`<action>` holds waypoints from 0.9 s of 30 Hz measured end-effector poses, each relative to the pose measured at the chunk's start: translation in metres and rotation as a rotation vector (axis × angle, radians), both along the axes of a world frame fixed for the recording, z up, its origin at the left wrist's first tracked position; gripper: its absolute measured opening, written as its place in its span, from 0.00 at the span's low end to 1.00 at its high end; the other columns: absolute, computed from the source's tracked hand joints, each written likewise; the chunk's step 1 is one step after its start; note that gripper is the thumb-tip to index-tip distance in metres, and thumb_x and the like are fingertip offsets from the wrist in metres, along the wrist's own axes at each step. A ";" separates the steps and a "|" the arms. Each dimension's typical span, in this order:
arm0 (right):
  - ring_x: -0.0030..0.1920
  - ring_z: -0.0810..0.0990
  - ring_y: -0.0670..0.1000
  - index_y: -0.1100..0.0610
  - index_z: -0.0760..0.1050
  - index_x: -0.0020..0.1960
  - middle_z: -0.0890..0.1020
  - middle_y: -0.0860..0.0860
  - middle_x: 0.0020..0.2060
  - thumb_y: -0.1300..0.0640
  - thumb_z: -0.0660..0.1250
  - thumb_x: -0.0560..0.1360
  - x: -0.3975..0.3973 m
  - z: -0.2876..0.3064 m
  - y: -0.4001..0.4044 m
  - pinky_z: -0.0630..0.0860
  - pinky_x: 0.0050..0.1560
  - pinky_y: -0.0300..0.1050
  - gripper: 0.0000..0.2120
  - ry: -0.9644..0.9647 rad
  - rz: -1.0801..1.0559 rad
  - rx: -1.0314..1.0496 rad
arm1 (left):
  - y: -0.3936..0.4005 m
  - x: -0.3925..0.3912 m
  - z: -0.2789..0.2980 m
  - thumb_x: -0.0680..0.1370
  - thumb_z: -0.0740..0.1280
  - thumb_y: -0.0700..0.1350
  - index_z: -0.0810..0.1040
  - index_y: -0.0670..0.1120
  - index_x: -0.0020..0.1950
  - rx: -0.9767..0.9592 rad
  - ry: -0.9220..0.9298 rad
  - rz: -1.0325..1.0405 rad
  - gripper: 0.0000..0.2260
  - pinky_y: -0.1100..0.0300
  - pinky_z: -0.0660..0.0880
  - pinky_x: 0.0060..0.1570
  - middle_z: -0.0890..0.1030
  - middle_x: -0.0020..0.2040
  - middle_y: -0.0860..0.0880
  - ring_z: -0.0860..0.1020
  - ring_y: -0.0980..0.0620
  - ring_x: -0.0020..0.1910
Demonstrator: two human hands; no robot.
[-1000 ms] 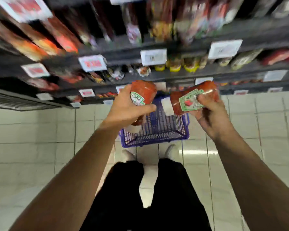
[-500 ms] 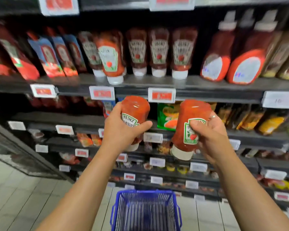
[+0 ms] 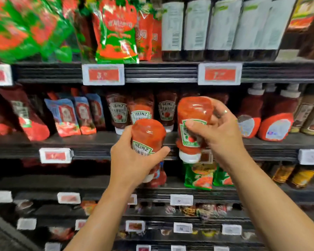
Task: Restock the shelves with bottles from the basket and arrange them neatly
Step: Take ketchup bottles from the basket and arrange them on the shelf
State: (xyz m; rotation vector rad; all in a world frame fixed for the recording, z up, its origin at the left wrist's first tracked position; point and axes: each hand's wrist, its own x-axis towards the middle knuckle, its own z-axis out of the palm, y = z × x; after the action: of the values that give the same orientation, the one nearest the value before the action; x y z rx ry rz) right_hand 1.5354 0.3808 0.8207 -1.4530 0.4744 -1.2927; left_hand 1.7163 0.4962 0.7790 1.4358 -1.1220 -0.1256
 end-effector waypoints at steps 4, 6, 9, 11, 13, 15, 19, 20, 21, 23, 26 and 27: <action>0.48 0.87 0.52 0.53 0.74 0.54 0.88 0.53 0.47 0.61 0.82 0.65 0.038 0.008 -0.013 0.82 0.46 0.46 0.23 0.054 -0.079 -0.009 | -0.006 0.010 0.005 0.60 0.82 0.60 0.77 0.59 0.52 -0.050 0.045 -0.043 0.24 0.75 0.74 0.39 0.84 0.45 0.63 0.83 0.64 0.42; 0.47 0.88 0.53 0.53 0.74 0.53 0.88 0.52 0.46 0.64 0.82 0.66 0.053 0.008 -0.019 0.83 0.45 0.46 0.23 0.073 -0.109 -0.001 | -0.010 0.010 0.008 0.60 0.81 0.60 0.78 0.58 0.51 -0.072 0.077 -0.060 0.24 0.75 0.74 0.38 0.84 0.44 0.63 0.83 0.64 0.40; 0.44 0.88 0.54 0.54 0.76 0.52 0.88 0.53 0.43 0.64 0.82 0.67 0.066 0.009 -0.025 0.83 0.41 0.45 0.20 0.117 -0.114 -0.007 | -0.014 0.007 0.009 0.60 0.81 0.60 0.78 0.57 0.51 -0.092 0.090 -0.056 0.24 0.75 0.74 0.38 0.84 0.44 0.63 0.83 0.64 0.41; 0.43 0.88 0.54 0.57 0.76 0.53 0.88 0.54 0.43 0.63 0.82 0.66 0.070 0.007 -0.029 0.83 0.40 0.46 0.20 0.141 -0.103 0.005 | -0.014 0.004 0.008 0.60 0.80 0.60 0.77 0.57 0.52 -0.100 0.092 -0.032 0.25 0.75 0.74 0.39 0.83 0.45 0.64 0.83 0.65 0.42; 0.43 0.88 0.55 0.59 0.75 0.54 0.88 0.55 0.43 0.61 0.83 0.65 0.070 0.003 -0.032 0.84 0.40 0.49 0.23 0.176 -0.115 0.038 | -0.015 0.001 0.007 0.60 0.80 0.61 0.77 0.58 0.52 -0.110 0.097 -0.005 0.24 0.75 0.74 0.40 0.83 0.46 0.64 0.83 0.65 0.43; 0.41 0.88 0.54 0.59 0.74 0.53 0.88 0.53 0.41 0.59 0.84 0.65 0.068 -0.003 -0.035 0.84 0.39 0.48 0.24 0.216 -0.109 0.049 | -0.017 -0.003 0.006 0.61 0.80 0.60 0.77 0.59 0.51 -0.115 0.100 0.022 0.23 0.74 0.75 0.39 0.83 0.45 0.64 0.82 0.64 0.43; 0.37 0.87 0.48 0.53 0.72 0.48 0.87 0.48 0.36 0.53 0.84 0.65 0.062 -0.007 -0.041 0.81 0.33 0.39 0.22 0.312 -0.137 -0.006 | -0.024 -0.016 0.005 0.61 0.80 0.61 0.76 0.57 0.52 -0.123 0.090 0.069 0.24 0.73 0.75 0.39 0.82 0.46 0.64 0.82 0.63 0.42; 0.37 0.87 0.47 0.53 0.72 0.49 0.87 0.50 0.37 0.52 0.83 0.66 0.061 -0.008 -0.042 0.82 0.34 0.41 0.22 0.331 -0.131 -0.010 | -0.026 -0.020 0.004 0.62 0.80 0.60 0.77 0.57 0.53 -0.124 0.084 0.074 0.24 0.73 0.75 0.40 0.82 0.46 0.64 0.82 0.63 0.43; 0.38 0.87 0.47 0.52 0.72 0.51 0.87 0.50 0.39 0.52 0.83 0.67 0.060 -0.009 -0.044 0.83 0.35 0.41 0.22 0.345 -0.118 -0.013 | -0.028 -0.023 0.004 0.62 0.81 0.60 0.77 0.56 0.53 -0.125 0.076 0.080 0.24 0.73 0.75 0.40 0.82 0.46 0.63 0.82 0.63 0.42; 0.39 0.86 0.43 0.50 0.70 0.50 0.86 0.49 0.40 0.54 0.82 0.68 0.059 -0.011 -0.045 0.81 0.36 0.37 0.21 0.358 -0.110 -0.019 | -0.031 -0.028 0.002 0.62 0.82 0.57 0.77 0.55 0.52 -0.131 0.066 0.091 0.24 0.74 0.74 0.38 0.82 0.45 0.62 0.82 0.63 0.41; 0.41 0.85 0.38 0.52 0.70 0.48 0.83 0.49 0.42 0.59 0.80 0.70 0.055 -0.010 -0.044 0.78 0.38 0.33 0.19 0.339 -0.076 -0.008 | -0.035 -0.035 0.001 0.62 0.83 0.56 0.77 0.56 0.53 -0.121 0.079 0.100 0.24 0.72 0.75 0.39 0.82 0.45 0.61 0.83 0.62 0.42; 0.43 0.86 0.41 0.56 0.71 0.49 0.84 0.51 0.42 0.59 0.80 0.71 0.052 -0.009 -0.044 0.80 0.40 0.37 0.17 0.337 -0.071 0.008 | -0.036 -0.037 0.002 0.62 0.82 0.57 0.77 0.56 0.53 -0.113 0.082 0.102 0.25 0.71 0.76 0.39 0.82 0.45 0.61 0.83 0.62 0.42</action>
State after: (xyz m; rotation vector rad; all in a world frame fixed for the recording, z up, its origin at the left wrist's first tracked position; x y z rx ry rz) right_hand 1.5872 0.3371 0.8117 -1.6673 0.7579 -1.1011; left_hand 1.6795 0.4600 0.7806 1.3717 -0.9720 -0.0477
